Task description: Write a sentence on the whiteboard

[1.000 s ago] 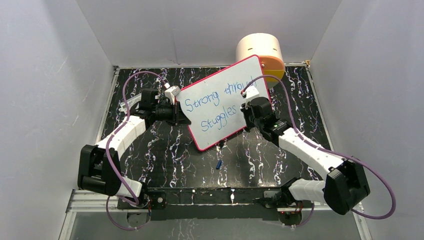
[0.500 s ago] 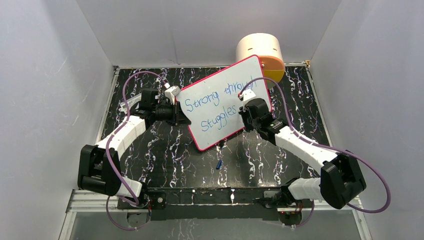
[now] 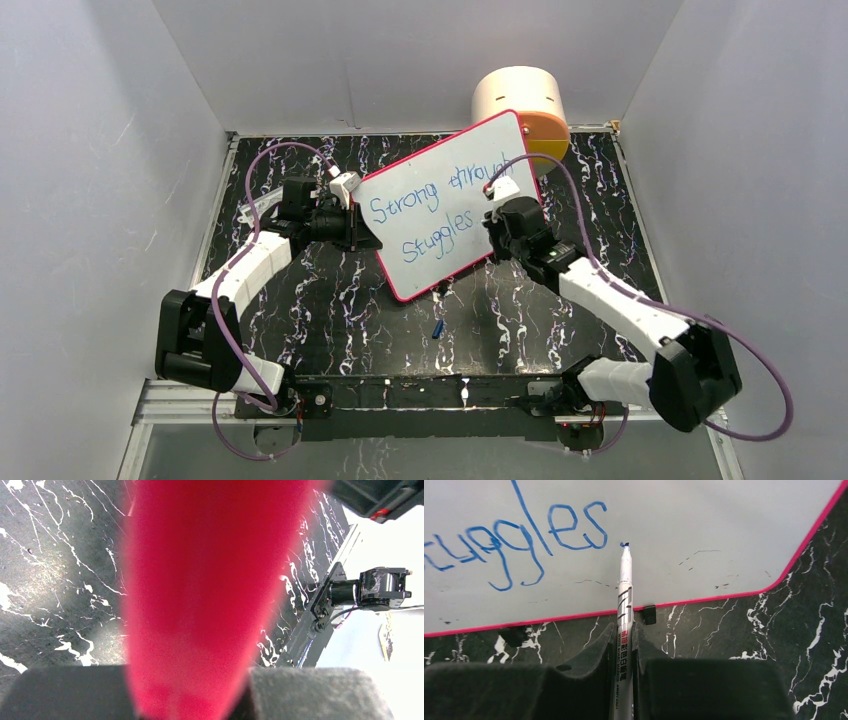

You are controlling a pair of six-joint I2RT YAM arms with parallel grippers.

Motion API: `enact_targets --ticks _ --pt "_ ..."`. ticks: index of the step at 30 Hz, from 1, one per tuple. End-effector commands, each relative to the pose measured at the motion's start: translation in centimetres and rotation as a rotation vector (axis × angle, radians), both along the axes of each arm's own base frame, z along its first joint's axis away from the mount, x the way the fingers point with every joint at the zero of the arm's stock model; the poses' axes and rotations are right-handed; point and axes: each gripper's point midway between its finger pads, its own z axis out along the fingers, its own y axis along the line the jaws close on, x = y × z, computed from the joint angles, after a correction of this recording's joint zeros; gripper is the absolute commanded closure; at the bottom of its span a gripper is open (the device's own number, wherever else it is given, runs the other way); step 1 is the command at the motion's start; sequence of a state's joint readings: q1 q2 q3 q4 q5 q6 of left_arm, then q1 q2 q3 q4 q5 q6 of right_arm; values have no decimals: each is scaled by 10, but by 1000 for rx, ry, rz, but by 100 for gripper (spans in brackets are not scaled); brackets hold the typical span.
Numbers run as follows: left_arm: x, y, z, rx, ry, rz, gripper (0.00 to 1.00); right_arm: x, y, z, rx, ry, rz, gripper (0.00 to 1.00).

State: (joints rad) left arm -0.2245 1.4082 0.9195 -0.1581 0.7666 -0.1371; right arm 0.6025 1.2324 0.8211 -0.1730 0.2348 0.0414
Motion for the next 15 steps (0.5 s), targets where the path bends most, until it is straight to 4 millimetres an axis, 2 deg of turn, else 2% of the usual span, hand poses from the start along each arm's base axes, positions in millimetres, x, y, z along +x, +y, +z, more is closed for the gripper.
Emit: enact_targets --ticks 1,3,5,8,11,13,15 --pt "6 17 -8 93 -4 67 97 -1 -5 59 112 -139 -41 100" --pt "6 17 -4 92 -13 75 89 -6 -11 73 127 -161 -55 100" --pt "8 18 4 88 -34 88 77 -12 -17 84 137 -178 -67 100" --pt "9 18 24 72 -84 111 63 -22 -28 98 152 -202 -86 100" --pt "7 22 43 61 -131 148 55 -35 -36 109 176 -220 -95 100" --pt "4 27 54 68 -157 185 42 -42 -44 114 183 -227 -107 100" --pt "0 34 64 77 -170 226 35 -50 -50 119 192 -237 -114 100"
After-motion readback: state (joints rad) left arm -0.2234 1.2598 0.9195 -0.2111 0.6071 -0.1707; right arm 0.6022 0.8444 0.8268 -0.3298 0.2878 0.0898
